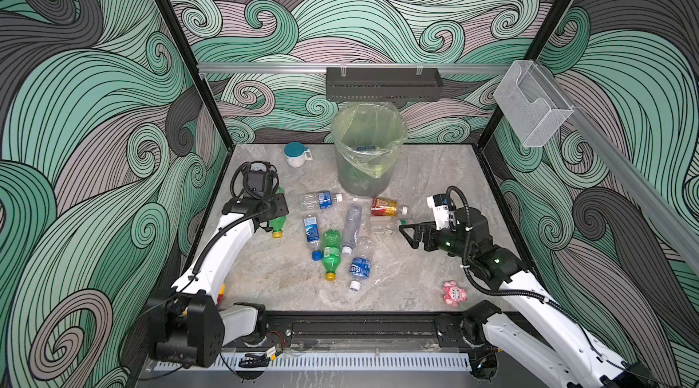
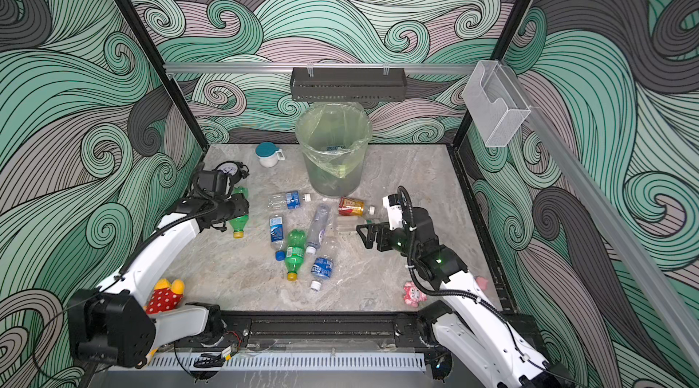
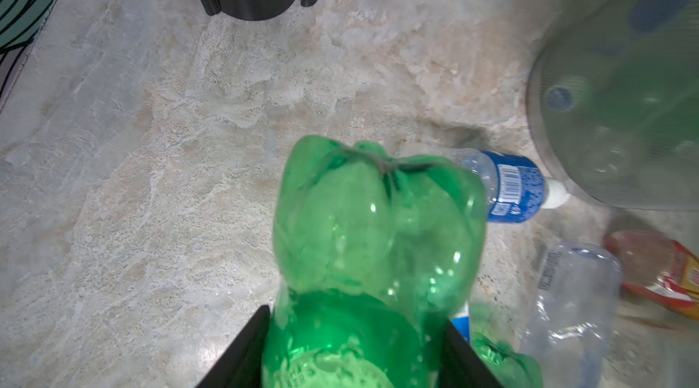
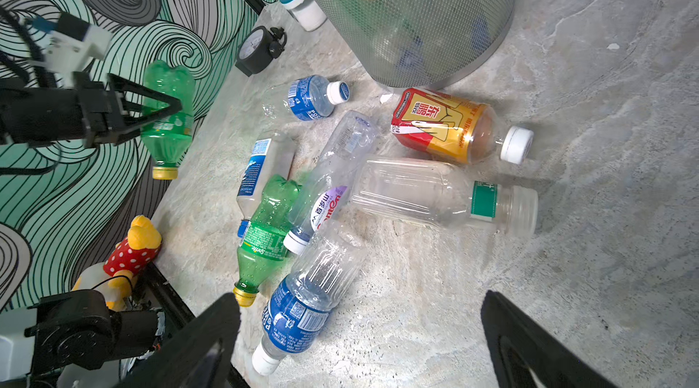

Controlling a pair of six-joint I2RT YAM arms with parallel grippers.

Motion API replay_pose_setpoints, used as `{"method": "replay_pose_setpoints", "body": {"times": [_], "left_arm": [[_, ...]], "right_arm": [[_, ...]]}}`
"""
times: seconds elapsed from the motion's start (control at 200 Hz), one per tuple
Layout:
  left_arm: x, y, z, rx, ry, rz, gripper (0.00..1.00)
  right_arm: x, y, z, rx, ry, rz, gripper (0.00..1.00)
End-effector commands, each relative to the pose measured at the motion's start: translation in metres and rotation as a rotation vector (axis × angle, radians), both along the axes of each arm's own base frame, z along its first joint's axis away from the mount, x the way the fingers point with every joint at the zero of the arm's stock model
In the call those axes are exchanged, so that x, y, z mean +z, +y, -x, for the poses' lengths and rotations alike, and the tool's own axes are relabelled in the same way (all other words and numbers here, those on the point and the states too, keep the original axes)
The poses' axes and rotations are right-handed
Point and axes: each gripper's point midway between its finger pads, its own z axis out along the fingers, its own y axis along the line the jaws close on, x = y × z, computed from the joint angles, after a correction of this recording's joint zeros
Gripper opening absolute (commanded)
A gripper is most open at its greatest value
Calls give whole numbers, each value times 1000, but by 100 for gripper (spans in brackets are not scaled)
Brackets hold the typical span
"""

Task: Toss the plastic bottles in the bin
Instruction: 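Lift the green bottle with the left gripper and release it over the bin, then withdraw the left gripper while the right gripper moves toward the clear square bottle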

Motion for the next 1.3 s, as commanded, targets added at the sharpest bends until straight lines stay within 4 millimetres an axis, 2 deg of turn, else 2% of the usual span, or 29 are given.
{"method": "replay_pose_setpoints", "body": {"times": [0.0, 0.17, 0.355, 0.49, 0.595, 0.645, 0.705, 0.781, 0.831, 0.866, 0.906, 0.931, 0.966, 1.026, 1.111, 1.176, 1.226, 1.296], "left_arm": [[10, -9, 18, -37, -23, 74, 59], [28, -16, 37, -71, -135, 125, 58], [48, -26, 41, -116, -192, 171, 56], [65, -35, 28, -137, -224, 216, 55], [102, -54, 0, -182, -304, 294, 53], [121, -68, -19, -217, -331, 300, 53], [156, -92, -43, -278, -386, 299, 53], [210, -134, -70, -375, -471, 329, 54], [231, -167, -93, -440, -486, 368, 57], [248, -187, -106, -478, -499, 403, 64], [265, -207, -116, -534, -515, 447, 78], [269, -220, -123, -572, -508, 468, 86], [276, -228, -129, -584, -503, 473, 90], [282, -232, -134, -585, -495, 458, 91], [284, -224, -126, -568, -504, 435, 91], [275, -210, -117, -531, -523, 392, 92], [272, -193, -104, -490, -542, 354, 95], [256, -170, -83, -449, -529, 298, 96]], "right_arm": [[-10, -4, -4, -18, 4, 29, 100], [-19, 0, -7, -7, 39, 40, 99], [-24, 2, -11, -3, 55, 43, 99], [-26, 3, -12, -4, 61, 46, 99], [-29, 2, -15, -10, 65, 63, 98], [-32, 0, -15, -13, 75, 80, 97], [-37, -2, -16, -20, 91, 107, 97], [-43, -4, -17, -29, 117, 134, 97], [-45, -4, -17, -27, 128, 141, 97], [-46, -3, -17, -25, 133, 141, 97], [-45, -2, -18, -23, 137, 138, 97], [-45, -2, -18, -23, 139, 137, 96], [-43, 0, -18, -19, 140, 135, 96], [-39, 1, -17, -16, 140, 131, 96], [-35, 0, -15, -16, 133, 131, 96], [-32, -2, -15, -23, 118, 132, 97], [-32, -4, -14, -30, 111, 138, 97], [-31, -6, -15, -33, 100, 150, 97]]}}
